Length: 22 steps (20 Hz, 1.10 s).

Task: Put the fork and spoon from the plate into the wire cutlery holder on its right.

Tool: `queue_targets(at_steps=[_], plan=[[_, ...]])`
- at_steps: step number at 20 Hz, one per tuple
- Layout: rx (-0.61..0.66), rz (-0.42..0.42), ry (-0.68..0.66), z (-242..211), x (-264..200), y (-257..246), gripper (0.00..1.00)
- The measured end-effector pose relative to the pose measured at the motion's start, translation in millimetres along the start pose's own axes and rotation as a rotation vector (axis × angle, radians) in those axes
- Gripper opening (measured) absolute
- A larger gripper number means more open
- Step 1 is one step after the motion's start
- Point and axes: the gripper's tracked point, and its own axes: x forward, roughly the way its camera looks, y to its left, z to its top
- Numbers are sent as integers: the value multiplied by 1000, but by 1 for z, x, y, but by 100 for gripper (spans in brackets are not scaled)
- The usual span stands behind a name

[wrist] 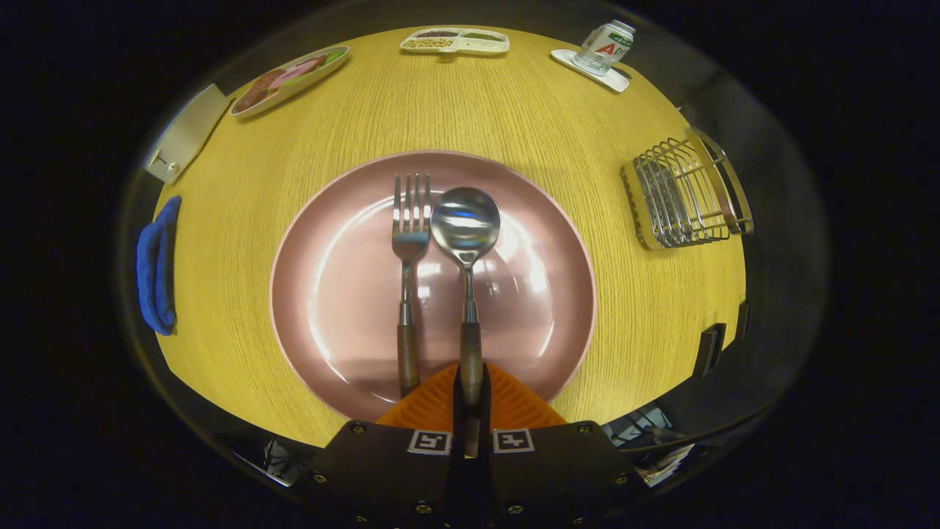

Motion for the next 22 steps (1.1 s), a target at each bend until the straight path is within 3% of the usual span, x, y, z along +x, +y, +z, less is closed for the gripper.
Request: queue_targets(at_steps=[6,15,22], plan=[[1,-22,-35,15,-15,-6,7],[-5,-154,-71,32,-77,-23,6],[1,-209,-120,44,-118,-34,7]])
